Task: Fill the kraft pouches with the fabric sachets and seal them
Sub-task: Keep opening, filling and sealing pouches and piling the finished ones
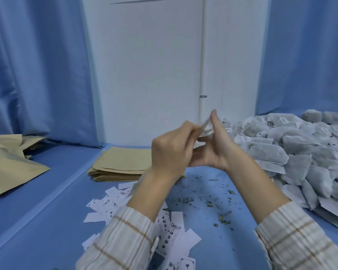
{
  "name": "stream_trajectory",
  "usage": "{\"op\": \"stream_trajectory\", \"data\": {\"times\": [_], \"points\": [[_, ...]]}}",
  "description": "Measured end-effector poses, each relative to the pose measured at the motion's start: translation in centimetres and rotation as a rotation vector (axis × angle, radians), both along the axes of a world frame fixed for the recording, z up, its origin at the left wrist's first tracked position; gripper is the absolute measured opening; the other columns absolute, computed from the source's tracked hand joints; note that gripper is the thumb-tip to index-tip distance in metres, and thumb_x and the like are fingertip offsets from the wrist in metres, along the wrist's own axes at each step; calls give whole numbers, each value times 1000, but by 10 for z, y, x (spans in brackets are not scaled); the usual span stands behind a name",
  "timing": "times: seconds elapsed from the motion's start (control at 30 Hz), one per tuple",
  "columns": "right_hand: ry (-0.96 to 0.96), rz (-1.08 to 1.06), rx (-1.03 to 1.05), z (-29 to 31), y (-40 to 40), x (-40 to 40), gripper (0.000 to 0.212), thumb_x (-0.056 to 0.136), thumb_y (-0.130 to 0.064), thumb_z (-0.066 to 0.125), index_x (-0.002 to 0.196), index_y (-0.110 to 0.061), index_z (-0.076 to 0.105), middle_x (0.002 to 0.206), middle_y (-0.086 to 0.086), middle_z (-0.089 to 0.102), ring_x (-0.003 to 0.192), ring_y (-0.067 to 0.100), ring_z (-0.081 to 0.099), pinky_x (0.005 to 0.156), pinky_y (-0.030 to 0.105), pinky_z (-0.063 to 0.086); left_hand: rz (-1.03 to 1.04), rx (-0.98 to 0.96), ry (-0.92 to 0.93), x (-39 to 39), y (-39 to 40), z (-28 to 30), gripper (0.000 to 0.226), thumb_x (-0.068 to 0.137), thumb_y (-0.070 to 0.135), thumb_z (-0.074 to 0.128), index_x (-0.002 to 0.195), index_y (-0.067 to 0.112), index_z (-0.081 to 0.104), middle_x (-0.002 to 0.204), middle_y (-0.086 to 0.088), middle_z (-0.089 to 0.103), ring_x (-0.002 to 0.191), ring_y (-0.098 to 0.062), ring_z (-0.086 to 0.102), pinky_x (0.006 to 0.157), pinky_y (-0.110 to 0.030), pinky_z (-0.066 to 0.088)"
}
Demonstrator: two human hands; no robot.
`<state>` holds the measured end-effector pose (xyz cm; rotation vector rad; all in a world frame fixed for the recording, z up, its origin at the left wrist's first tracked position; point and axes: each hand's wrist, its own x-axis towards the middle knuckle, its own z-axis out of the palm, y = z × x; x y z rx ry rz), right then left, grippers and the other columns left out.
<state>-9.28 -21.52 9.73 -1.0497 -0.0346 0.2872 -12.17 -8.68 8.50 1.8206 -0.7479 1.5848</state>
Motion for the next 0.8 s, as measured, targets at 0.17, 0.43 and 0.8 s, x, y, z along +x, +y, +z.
{"op": "stream_trajectory", "data": {"times": [0.17,0.43,0.8], "points": [[21,34,307,-14,-1,-23,44,88,-35,48,88,7,58,73,19,66,64,28,69,59,38,58,45,217,-47,-8,-8,-25,11,81,15,65,75,15,74,66,3,69,59,-19,65,45,-27,48],[-53,-130,579,-64,20,-29,28,90,-10,34,110,1,49,95,25,62,79,41,63,59,55,55,1,-120,199,-25,32,-81,16,80,17,59,93,13,68,98,0,63,93,-15,56,86,-17,38],[2,100,669,-67,198,23,25,81,-16,45,100,-3,56,78,17,69,68,33,66,71,45,56,-878,-1085,889,12,155,-73,32,101,18,39,132,15,47,85,1,67,74,-14,66,65,-30,56]]}}
